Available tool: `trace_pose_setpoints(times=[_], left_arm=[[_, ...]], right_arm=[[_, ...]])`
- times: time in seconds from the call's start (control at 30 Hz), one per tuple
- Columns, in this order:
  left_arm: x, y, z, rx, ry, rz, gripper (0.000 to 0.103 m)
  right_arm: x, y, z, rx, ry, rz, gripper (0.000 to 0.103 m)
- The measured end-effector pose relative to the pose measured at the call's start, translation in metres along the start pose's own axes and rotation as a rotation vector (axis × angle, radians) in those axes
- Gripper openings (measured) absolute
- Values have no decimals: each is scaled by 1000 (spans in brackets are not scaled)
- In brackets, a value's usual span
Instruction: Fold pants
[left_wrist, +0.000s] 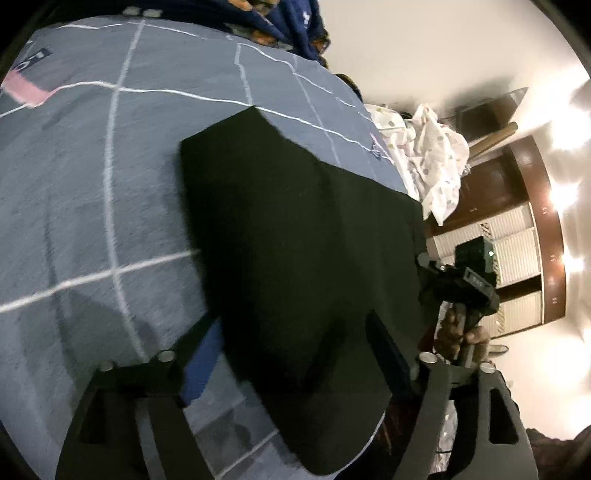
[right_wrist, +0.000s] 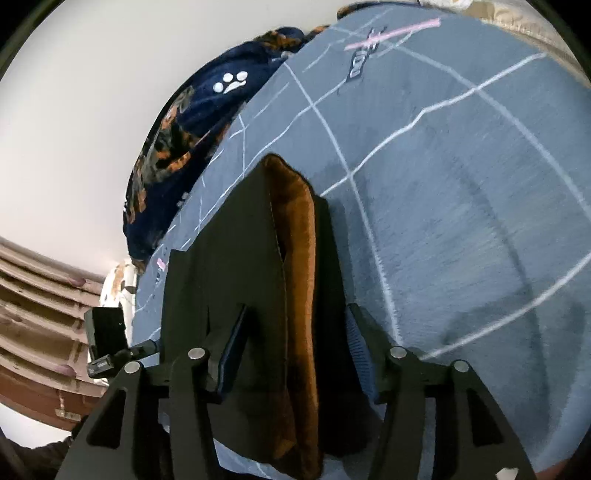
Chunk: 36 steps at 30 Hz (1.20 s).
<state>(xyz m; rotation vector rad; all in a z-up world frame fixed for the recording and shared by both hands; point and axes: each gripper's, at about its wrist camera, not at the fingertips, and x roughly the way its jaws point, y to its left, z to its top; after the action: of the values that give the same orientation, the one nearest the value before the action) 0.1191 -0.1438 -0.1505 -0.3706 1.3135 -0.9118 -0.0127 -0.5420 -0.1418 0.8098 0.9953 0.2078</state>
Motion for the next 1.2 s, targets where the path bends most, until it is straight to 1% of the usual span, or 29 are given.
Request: trace_pose_setpoints(times=[0.03,0.1,0.13,0.17,0.2,0.23,0.27,0.37,0.4,0.47,0.57,0.6,0.67,0.73,0.8,0.83,0.9,0.93,0.97,1.0,1.03,1.07,1.1,1.13,1.2], left_arm=[[2,-2,2,12,5,3,79],[6,-7,4,40,15,16,79],[7,-10,5,50,16,27,69],[8,-11,4,54,20,44,39],[12,-10,5,47,28,53,24],[13,-8,4,21,28,38,20],[12,-7,3,12,8,30,17],[3,-17,-2,64,-26,42,14],[0,-17,0,70,-28,38,14],[-10,-13,1,62,-42,38,14],[-37,1,-2,28,-72,46,13],[-54,9,-6,15,-92,59,13],[-83,20,-14,1,-133,90,10],[-115,34,-25,-25,-184,124,10],[-141,51,-38,-66,-231,170,10],[-149,59,-44,-77,-244,186,10],[-156,75,-55,-90,-249,247,10],[-156,82,-60,-108,-244,258,11],[-156,86,-63,-124,-245,240,11],[-157,88,-65,-146,-255,216,11],[-158,87,-66,-149,-266,225,12],[-160,87,-67,-145,-271,236,14],[-161,84,-67,-141,-278,253,17],[-163,81,-68,-143,-288,271,21],[-168,75,-72,-131,-321,295,24]], right_arm=[[2,0,0,5,1,9,52],[3,1,0,-4,9,2,42],[4,1,-1,-5,15,0,39],[5,0,-1,-1,20,6,34],[6,1,-1,3,21,13,31],[6,1,-2,3,19,15,30],[6,2,-3,7,15,23,27],[4,1,-7,51,4,60,24],[5,0,-8,76,2,85,23],[7,1,-12,122,0,133,23],[18,18,-20,129,26,191,21],[24,27,-25,124,39,211,21],[42,49,-35,113,70,265,21],[62,70,-45,108,101,316,21],[89,96,-55,74,148,346,21],[100,107,-59,56,167,354,21],[126,121,-66,54,198,368,21],[136,125,-67,45,200,355,21],[141,126,-67,41,196,349,21],[142,126,-67,48,191,347,26],[139,125,-68,55,180,325,27],[128,123,-68,57,144,284,27],[114,120,-68,61,99,270,27],[99,116,-70,79,61,284,27],[73,114,-73,100,33,352,27]])
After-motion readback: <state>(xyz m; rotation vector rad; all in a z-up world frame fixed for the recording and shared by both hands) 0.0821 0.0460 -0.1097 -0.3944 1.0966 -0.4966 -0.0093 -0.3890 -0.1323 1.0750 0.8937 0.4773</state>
